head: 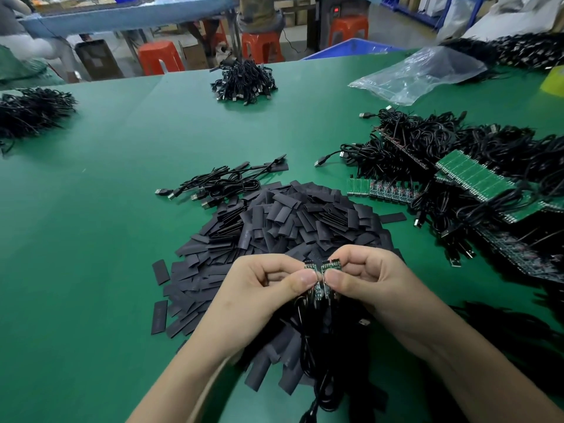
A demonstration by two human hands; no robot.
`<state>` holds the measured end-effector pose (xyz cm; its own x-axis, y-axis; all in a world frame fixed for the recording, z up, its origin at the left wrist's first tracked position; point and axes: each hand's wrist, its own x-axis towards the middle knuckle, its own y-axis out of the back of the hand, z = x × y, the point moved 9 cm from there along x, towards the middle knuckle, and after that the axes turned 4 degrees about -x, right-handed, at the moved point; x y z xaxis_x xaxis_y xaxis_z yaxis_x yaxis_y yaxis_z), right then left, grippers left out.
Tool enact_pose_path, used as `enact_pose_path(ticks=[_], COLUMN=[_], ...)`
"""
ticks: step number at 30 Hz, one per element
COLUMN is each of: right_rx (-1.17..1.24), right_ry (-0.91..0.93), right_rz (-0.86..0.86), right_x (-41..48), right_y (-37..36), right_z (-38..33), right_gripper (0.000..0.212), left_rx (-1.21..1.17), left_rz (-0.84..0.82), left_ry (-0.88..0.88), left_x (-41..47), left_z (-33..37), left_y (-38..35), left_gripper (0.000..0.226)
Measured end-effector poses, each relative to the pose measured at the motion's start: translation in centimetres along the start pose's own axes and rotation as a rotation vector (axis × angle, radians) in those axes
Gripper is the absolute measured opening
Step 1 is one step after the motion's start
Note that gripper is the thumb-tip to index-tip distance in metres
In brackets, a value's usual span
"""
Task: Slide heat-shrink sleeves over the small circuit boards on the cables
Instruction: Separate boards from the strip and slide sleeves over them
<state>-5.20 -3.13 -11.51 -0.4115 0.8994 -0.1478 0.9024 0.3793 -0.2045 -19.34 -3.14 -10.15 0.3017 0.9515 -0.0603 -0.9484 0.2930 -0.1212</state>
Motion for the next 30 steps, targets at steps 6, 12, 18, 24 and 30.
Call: enact_pose_path(ticks=[6,12,18,24,30], right_rx=[-0.647,-0.749,-0.544,-0.211,0.282], right_ry=[0.264,0.506,0.359,0.355,0.301], right_rz=[0.093,0.056,-0.028,0.084,0.095], right_x=[-0.6,-1.5,-1.1,-0.8,-0.6], right_y=[1.0,-2.0,-2.7,-0.8,1.7], right_z=[-3.0,-3.8,-2.4,-2.9,-3.3], right_gripper=[0.023,0.017,0.018,0.026,0.036], left_rx=[-0.009,0.182,0.198,0.395,1.055], left_rz=[0.019,0.159,0.273,0.304,0.08], left_ry=[-0.154,-0.409,-0.372,-0.317,-0.3], left_x=[-0.6,-1.2,-1.2,-0.7,0.0], left_z=[2.2,4.3,4.0,4.1,3.8], left_y=[0.3,0.5,1.5,3.5,6.5], left_gripper=[0.011,0.006,0.017,0.027,0.018])
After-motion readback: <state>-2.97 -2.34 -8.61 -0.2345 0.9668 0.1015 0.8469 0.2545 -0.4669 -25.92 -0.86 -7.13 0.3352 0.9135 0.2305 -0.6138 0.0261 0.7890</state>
